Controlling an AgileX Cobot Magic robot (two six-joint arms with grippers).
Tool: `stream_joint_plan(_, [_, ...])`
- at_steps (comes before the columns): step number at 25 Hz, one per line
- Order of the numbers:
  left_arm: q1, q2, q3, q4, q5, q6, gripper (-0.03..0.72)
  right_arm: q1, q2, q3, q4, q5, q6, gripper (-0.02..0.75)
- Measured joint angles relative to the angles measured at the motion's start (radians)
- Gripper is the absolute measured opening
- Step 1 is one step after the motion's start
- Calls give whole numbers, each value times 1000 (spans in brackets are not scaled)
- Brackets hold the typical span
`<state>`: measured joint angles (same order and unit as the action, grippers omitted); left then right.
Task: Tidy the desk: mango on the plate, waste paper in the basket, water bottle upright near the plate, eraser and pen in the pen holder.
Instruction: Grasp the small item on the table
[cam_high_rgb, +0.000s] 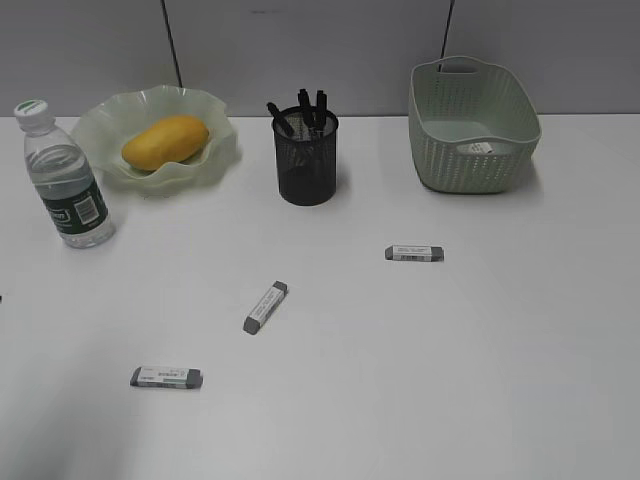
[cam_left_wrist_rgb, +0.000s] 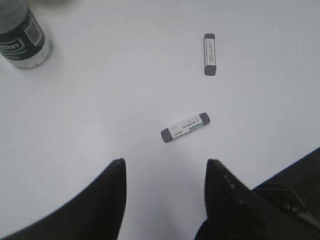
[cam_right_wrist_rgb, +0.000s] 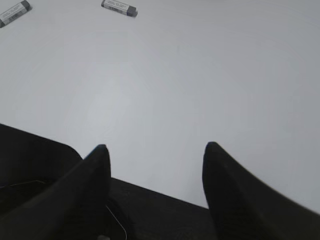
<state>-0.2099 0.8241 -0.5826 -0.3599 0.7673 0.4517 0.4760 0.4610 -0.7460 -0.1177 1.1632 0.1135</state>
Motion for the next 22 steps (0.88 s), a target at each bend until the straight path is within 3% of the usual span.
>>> stream_joint_plan(7, [-11, 189, -131, -6, 7, 168, 405, 0, -242, 106, 8, 3, 1, 470])
stream_joint_plan(14, [-26, 413, -246, -7, 33, 462, 451, 0, -317, 153, 33, 6, 2, 470])
stream_joint_plan(17, [-77, 497, -261, 1, 20, 544, 463, 0, -318, 174, 43, 9, 2, 470])
stream_joint_plan(22, [-235, 617, -263, 166, -47, 580, 466, 0, -318, 175, 45, 9, 2, 470])
